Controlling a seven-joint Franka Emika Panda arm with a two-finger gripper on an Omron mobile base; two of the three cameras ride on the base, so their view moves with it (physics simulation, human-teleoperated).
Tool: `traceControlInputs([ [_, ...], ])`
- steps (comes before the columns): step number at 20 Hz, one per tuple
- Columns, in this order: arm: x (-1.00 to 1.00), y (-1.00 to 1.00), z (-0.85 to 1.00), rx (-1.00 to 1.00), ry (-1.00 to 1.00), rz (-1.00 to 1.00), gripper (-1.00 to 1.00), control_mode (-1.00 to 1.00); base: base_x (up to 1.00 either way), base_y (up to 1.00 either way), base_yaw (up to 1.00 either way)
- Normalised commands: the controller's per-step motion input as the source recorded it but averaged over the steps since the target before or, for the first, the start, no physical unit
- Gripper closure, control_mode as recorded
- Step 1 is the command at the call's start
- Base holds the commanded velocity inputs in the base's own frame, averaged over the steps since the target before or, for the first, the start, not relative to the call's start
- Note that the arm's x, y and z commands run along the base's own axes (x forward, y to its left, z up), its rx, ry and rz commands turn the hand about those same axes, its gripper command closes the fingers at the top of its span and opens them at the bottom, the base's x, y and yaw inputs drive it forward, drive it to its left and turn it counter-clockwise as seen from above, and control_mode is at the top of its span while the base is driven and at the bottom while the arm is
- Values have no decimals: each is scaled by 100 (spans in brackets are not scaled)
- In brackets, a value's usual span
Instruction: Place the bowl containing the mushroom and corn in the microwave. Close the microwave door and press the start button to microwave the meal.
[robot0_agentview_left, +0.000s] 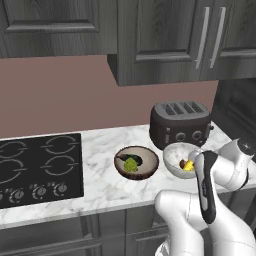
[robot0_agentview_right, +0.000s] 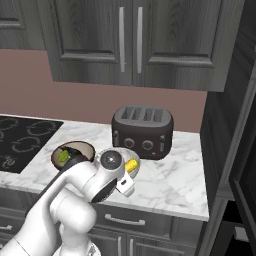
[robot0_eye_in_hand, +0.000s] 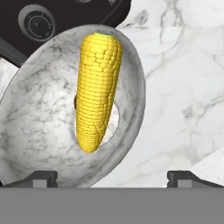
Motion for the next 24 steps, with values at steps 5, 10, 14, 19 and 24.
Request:
traceControlInputs([
  [5, 4, 0, -18, 0, 0, 0, -100, -100, 0, 0, 0],
  [10, 13, 0, -14, 0, 0, 0, -100, -100, 0, 0, 0],
  [14, 27, 0, -15, 0, 0, 0, -100, -100, 0, 0, 0],
  [19, 24, 1, -27, 0, 0, 0, -100, -100, 0, 0, 0],
  [24, 13, 5, -37, 0, 0, 0, -100, -100, 0, 0, 0],
])
